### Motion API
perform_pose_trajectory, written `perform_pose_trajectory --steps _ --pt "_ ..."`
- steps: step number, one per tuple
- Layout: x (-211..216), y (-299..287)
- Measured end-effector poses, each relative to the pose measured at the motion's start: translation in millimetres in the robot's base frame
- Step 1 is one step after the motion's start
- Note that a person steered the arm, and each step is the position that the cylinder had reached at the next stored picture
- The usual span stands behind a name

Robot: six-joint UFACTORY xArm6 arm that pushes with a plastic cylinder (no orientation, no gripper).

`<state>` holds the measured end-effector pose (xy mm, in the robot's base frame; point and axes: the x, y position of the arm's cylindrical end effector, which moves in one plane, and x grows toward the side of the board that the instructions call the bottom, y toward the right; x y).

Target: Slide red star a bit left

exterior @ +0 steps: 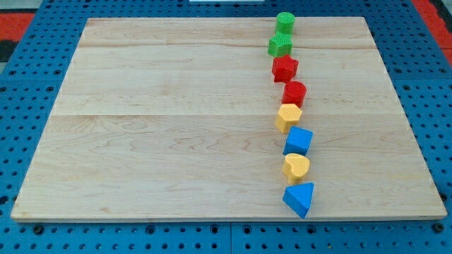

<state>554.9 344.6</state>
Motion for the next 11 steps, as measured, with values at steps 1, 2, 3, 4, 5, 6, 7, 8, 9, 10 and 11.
perform_pose_trajectory --steps 1,2,3,4,5,6,7,8,9,10,11 --pt "-44.5 1.0" --pt "-93.7 -14.0" --pt "-116.3 -66.6" --pt "-146.0 -118.6" --pt "-177.8 -151.7" --pt "-203.9 -133.6" --pt "-231.3 -158.9" --pt "-238.1 -165.2" --pt "-234.7 -183.7" --pt "-224.2 -213.2" --pt "-224.3 -256.7"
